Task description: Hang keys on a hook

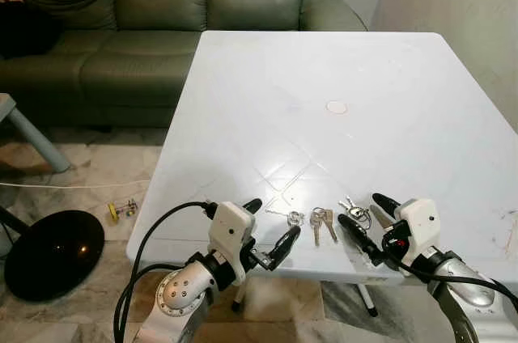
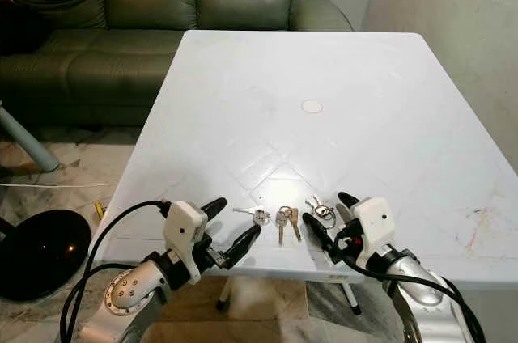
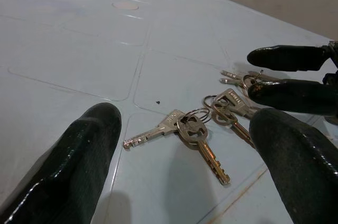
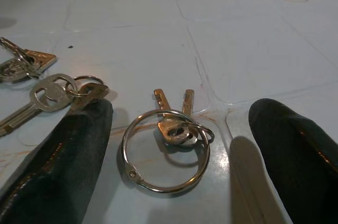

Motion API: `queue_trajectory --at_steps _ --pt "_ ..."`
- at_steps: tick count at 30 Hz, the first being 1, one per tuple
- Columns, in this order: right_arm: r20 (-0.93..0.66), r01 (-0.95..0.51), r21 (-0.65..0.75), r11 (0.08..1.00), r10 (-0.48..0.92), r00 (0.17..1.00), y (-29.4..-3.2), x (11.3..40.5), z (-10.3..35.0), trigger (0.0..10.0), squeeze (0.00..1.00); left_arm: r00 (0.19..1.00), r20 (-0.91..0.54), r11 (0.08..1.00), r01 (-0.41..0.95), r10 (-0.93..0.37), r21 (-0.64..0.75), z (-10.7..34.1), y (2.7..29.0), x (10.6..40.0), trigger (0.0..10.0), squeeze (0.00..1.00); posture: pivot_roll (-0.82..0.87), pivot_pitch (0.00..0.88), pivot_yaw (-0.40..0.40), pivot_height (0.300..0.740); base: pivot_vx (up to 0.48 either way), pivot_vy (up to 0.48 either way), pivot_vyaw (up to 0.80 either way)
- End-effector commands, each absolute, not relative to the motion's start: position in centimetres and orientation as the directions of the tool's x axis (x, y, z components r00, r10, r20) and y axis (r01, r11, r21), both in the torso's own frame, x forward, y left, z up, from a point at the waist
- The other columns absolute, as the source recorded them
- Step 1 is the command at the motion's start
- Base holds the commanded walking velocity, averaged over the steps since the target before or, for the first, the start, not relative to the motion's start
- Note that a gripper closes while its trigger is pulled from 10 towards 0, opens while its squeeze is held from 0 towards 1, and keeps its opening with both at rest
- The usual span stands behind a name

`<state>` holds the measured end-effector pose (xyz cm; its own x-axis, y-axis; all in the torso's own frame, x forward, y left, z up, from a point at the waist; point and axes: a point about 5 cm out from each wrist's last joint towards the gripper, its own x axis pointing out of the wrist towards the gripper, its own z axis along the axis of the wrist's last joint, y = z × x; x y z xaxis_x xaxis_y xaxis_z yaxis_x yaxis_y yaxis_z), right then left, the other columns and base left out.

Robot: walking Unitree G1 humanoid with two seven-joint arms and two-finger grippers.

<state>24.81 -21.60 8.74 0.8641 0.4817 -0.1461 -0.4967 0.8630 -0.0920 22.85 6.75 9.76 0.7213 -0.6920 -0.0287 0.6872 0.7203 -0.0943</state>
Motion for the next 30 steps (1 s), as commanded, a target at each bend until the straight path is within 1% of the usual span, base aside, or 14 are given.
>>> queue_trajectory --at_steps 1,2,14,30 --pt "-0.134 -0.491 -0.098 0.865 0.478 0.868 -22.02 24.97 9.05 1.4 0.00 0.718 -0.029 0.718 0.691 -0.695 -0.083 9.92 6.79 22.62 10.0 0.00 0.09 0.122 -0.004 0.740 0.000 0.000 0.00" --pt "-0.126 -0.497 -0.096 0.862 0.485 0.866 -21.99 24.96 9.08 0.0 0.00 0.719 -0.029 0.718 0.691 -0.695 -0.084 9.93 6.80 22.61 10.0 0.00 0.09 0.121 -0.004 0.740 0.000 0.000 0.00" --pt "-0.103 -0.500 -0.094 0.861 0.491 0.865 -22.08 25.35 9.17 0.0 0.00 0.724 -0.028 0.724 0.685 -0.689 -0.080 10.04 6.92 22.56 10.0 0.00 0.10 0.122 -0.004 0.740 0.000 0.000 0.00" --pt "-0.129 -0.516 -0.121 0.848 0.502 0.855 -22.73 25.34 8.89 0.0 0.00 0.728 -0.024 0.727 0.682 -0.685 -0.073 10.15 6.96 22.67 10.0 0.00 0.10 0.119 -0.005 0.740 0.000 0.000 0.00"
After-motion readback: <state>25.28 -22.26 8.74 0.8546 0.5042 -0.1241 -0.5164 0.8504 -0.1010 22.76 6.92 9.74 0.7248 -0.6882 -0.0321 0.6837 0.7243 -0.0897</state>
